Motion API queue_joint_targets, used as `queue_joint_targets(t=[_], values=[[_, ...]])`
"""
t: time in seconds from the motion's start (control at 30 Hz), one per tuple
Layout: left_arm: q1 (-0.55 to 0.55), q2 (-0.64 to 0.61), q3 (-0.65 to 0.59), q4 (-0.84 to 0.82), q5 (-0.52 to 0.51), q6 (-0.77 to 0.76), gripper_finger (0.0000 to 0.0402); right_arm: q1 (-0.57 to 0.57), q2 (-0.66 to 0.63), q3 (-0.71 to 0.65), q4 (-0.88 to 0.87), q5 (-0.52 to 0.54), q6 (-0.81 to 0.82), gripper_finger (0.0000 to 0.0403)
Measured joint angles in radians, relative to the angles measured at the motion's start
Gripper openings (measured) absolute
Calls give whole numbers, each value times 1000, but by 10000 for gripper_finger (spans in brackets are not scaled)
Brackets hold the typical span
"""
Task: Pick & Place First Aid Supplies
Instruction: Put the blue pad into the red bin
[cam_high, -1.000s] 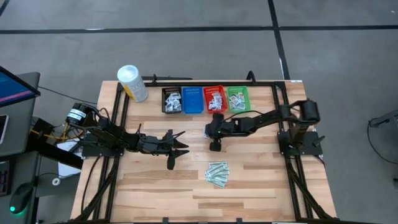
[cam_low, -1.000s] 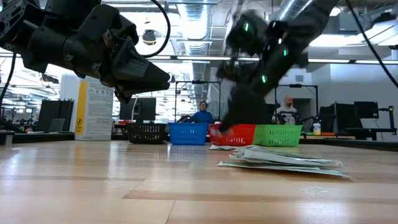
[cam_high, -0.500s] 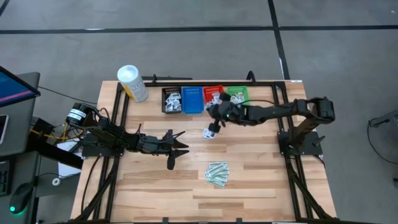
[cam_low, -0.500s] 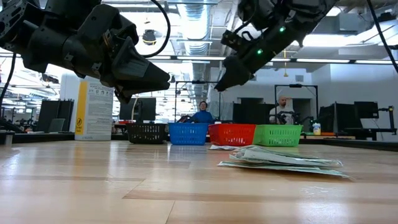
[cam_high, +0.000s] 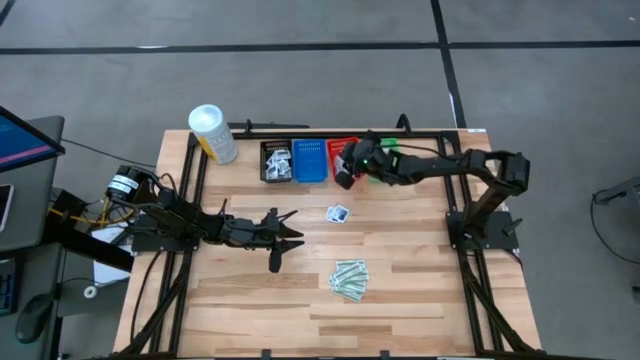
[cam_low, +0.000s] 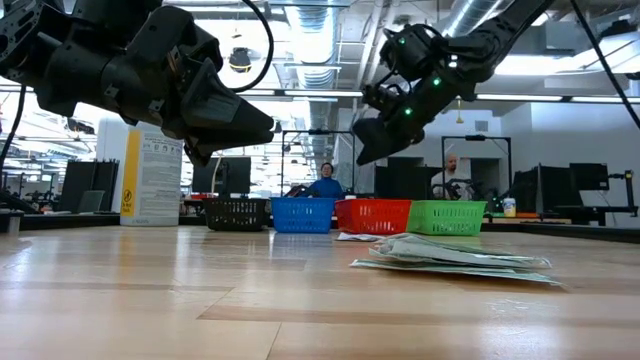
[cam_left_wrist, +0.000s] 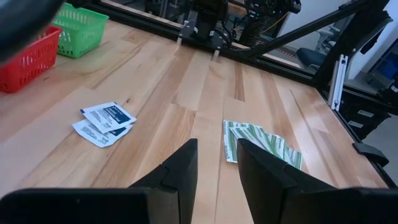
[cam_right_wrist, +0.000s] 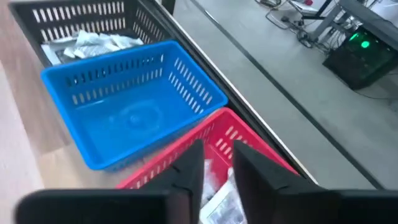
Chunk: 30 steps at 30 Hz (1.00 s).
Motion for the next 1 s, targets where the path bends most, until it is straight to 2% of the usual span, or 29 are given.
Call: queue_joint_targets(t=[0.23,0.43,0.7,0.87,1.0], values=[[0,0,0,1,0,0,112,46,-8,1,-13,31,-20,138],[0,0,0,1,0,-8,112,169,-8,1,-47,2,-71,166],[0,0,0,1,0,-8,112,315,-8,1,-236,-221,-114,166],[0,0,0,1,0,-8,112,336,-4,1,-356,-293,-96,156],[0,0,0,1,0,-8,112,329,-4,1,-346,-321,-70,148]])
